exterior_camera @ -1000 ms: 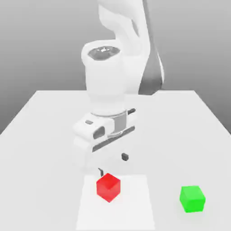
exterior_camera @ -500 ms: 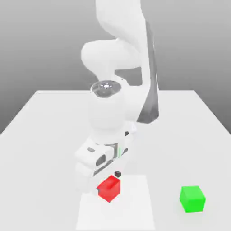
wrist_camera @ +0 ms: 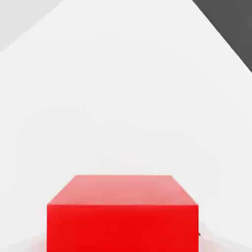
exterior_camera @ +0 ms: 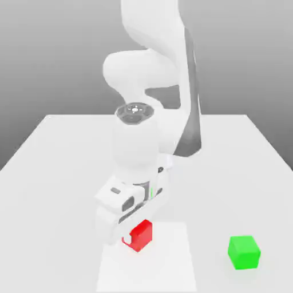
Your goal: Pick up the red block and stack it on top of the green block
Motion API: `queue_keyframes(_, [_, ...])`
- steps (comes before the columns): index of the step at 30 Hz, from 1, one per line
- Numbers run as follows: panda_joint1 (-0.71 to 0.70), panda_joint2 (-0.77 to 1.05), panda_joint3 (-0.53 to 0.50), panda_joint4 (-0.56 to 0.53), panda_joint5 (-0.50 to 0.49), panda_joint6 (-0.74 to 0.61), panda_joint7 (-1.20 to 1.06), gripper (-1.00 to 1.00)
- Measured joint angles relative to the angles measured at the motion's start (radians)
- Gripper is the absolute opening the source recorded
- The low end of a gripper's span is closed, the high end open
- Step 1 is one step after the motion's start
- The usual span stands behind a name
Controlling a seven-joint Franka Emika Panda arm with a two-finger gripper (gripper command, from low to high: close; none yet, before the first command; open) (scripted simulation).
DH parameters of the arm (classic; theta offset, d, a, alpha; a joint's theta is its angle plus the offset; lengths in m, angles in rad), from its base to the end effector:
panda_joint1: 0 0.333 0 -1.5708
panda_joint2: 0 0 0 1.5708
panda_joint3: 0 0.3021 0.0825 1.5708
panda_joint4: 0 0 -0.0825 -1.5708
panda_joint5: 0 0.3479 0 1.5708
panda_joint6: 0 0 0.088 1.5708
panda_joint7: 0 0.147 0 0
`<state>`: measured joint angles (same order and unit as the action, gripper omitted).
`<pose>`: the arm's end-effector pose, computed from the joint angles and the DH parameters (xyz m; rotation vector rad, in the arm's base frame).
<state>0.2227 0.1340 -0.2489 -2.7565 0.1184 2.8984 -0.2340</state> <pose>0.3776 -0.0207 0.1603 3.1325 0.1496 0.0208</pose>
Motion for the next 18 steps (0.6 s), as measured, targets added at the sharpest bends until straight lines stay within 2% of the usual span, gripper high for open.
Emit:
queue_keyframes(9, [-0.009, -0.125, -0.016, -0.022, -0.117, -0.111, 0.082, -1.00])
queue_keyframes(12, [-0.028, -0.121, 0.057, 0.022, -0.133, -0.148, 0.058, -1.00])
queue_keyframes(15, [0.082, -0.107, 0.136, 0.076, -0.139, -0.187, 0.020, -1.00])
queue_keyframes(18, [0.155, -0.090, 0.173, 0.132, -0.137, -0.226, -0.025, -1.00])
